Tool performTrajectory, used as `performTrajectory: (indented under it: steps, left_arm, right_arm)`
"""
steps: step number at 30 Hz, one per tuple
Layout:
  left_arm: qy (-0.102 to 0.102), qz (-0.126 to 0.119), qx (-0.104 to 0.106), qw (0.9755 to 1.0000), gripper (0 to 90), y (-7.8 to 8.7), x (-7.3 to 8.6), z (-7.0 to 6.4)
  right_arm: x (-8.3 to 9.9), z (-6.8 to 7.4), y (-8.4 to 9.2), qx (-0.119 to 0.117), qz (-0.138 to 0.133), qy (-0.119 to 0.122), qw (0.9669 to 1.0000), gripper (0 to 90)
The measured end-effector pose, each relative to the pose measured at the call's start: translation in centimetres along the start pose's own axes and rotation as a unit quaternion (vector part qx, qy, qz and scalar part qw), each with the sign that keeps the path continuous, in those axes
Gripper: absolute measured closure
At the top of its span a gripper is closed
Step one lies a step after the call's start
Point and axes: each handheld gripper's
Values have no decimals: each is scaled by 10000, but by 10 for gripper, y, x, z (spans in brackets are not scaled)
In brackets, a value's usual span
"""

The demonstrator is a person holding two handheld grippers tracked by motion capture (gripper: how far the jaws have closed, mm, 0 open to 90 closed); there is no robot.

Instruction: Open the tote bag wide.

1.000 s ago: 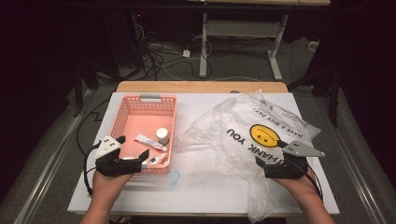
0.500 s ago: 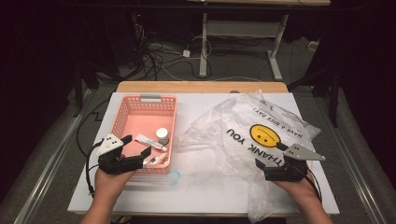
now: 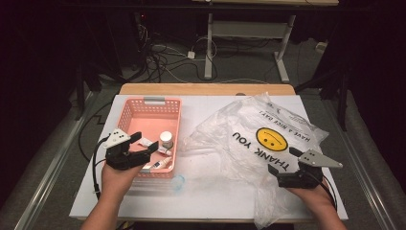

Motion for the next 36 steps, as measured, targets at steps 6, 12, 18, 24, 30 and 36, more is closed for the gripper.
performTrajectory:
  steps: [6,12,18,24,30,36]
  left_arm:
    - [-79,80,-144,9998,226,-1,-10,-1]
    - [2,169,-374,9992,259,-5,-17,8]
    - [123,311,-312,9990,357,-9,-25,21]
    - [423,524,-226,9975,491,-16,-30,37]
    - [587,685,-337,9954,599,-23,-33,47]
    - [574,910,-412,9933,622,-30,-35,47]
  right_arm:
    - [1,-3,3,47,-10,-11,10000,0]
    - [0,-5,5,82,-46,-21,10000,0]
    - [0,-12,7,185,-51,-80,9998,0]
    - [0,-8,7,211,-65,-37,9997,0]
    - [-1,-3,1,163,-24,90,9998,0]
    - [-2,-2,-1,108,-39,134,9998,0]
Point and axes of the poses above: each handheld gripper's, and its own axes: y roughly backward along the jaws, x roughly out of its underside, z roughly to its left, and after that the axes turned 6 degrees about x, right-handed
